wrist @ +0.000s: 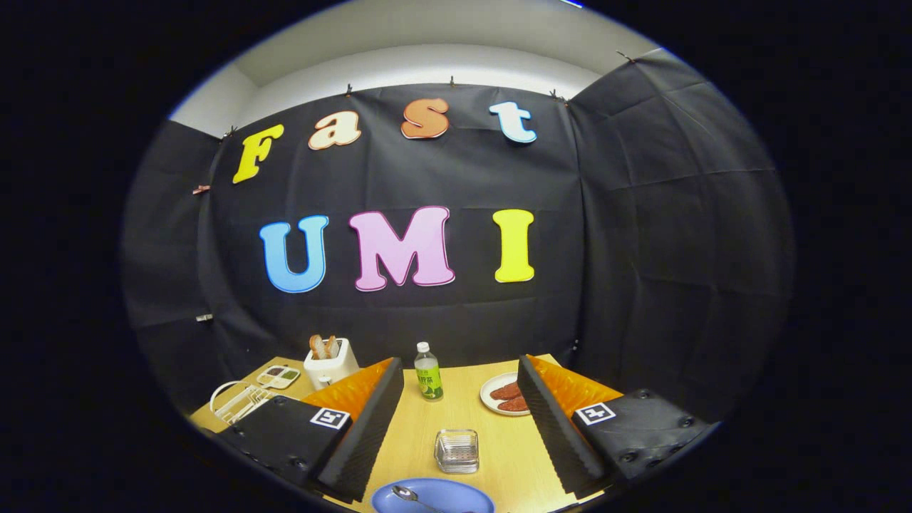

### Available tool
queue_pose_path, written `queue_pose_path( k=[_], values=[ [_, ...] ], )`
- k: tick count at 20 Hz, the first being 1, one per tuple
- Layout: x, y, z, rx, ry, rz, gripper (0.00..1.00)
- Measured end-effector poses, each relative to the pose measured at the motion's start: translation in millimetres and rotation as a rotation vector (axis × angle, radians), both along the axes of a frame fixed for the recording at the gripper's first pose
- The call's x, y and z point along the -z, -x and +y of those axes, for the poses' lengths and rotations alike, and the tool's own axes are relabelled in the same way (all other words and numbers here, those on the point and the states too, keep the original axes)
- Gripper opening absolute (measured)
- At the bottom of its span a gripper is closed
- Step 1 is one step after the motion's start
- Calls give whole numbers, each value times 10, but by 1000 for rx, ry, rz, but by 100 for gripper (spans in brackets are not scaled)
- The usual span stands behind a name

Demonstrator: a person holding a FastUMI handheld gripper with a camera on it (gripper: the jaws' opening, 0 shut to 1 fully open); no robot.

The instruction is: Take the plate from the dish rack, then take the spoon from the basket and place it into the plate.

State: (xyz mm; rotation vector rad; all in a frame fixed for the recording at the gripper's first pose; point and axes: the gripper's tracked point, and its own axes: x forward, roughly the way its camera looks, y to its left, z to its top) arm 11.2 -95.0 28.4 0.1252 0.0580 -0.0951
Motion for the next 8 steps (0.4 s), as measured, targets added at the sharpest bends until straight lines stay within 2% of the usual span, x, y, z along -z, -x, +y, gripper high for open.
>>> queue_pose_path(
  k=[8],
  values=[
    [-49,128,235,47,30,-15,98]
  ],
)
